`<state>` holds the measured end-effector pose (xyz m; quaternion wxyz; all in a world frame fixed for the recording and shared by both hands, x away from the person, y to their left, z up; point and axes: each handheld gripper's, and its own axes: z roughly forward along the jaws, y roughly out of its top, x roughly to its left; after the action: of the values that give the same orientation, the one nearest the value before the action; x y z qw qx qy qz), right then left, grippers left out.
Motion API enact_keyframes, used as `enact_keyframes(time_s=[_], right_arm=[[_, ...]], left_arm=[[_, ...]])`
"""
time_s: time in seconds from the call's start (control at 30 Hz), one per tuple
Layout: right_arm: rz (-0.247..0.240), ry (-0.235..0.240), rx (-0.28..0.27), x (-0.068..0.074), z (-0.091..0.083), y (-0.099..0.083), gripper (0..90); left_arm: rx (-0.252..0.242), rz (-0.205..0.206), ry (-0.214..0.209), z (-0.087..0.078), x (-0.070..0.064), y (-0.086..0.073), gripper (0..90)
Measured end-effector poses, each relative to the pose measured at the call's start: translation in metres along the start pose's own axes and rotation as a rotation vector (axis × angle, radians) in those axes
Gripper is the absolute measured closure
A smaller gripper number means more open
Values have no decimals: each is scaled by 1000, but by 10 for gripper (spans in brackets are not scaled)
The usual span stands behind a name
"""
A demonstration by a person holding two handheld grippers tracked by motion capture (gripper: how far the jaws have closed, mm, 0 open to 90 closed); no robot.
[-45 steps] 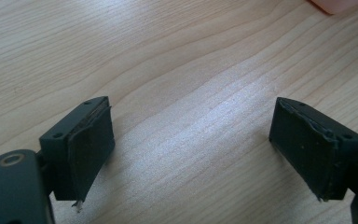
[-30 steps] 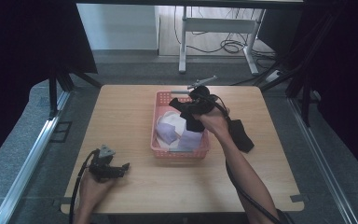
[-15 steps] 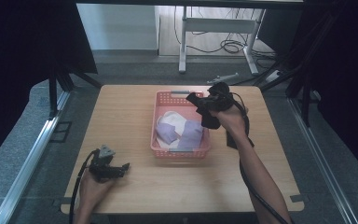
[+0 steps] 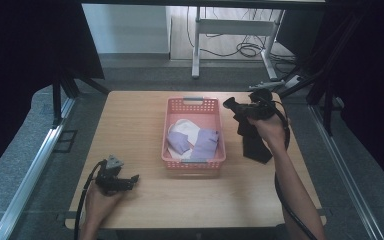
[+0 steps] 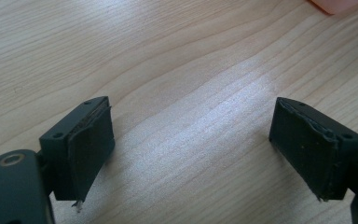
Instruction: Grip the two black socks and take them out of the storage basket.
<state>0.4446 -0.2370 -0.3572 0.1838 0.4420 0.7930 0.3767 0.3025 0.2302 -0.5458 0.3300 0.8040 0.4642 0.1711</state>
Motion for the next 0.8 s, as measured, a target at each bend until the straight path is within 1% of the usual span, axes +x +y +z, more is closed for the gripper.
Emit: enact_keyframes(time_s=[0.1, 0.23, 0.3, 0.33, 0.37, 0.43, 0.5, 0.67, 0.8], right_arm=[[15, -22, -1, -9, -5, -5, 804], [34, -63, 10, -23, -8, -13, 803], [50, -84, 16, -30, -7, -19, 803], [68, -95, 24, -38, -6, -25, 802], [68, -95, 24, -38, -6, -25, 802], [87, -117, 42, -47, -1, -34, 801], [95, -119, 47, -49, 1, -37, 800], [103, -143, 70, -56, 13, -50, 798], [93, -166, 82, -58, 26, -60, 796]], left_arm=[[0, 0, 0, 0, 0, 0, 136], [0, 0, 0, 0, 0, 0, 136], [0, 0, 1, 0, 0, 0, 135], [1, -2, 1, 0, 0, 0, 131], [1, -2, 2, 0, 0, 0, 131], [1, -7, 2, 0, 0, 0, 128], [1, -9, 3, 0, 0, 0, 126], [2, -10, 4, 0, 0, 0, 121], [3, -9, 4, 0, 0, 0, 121]])
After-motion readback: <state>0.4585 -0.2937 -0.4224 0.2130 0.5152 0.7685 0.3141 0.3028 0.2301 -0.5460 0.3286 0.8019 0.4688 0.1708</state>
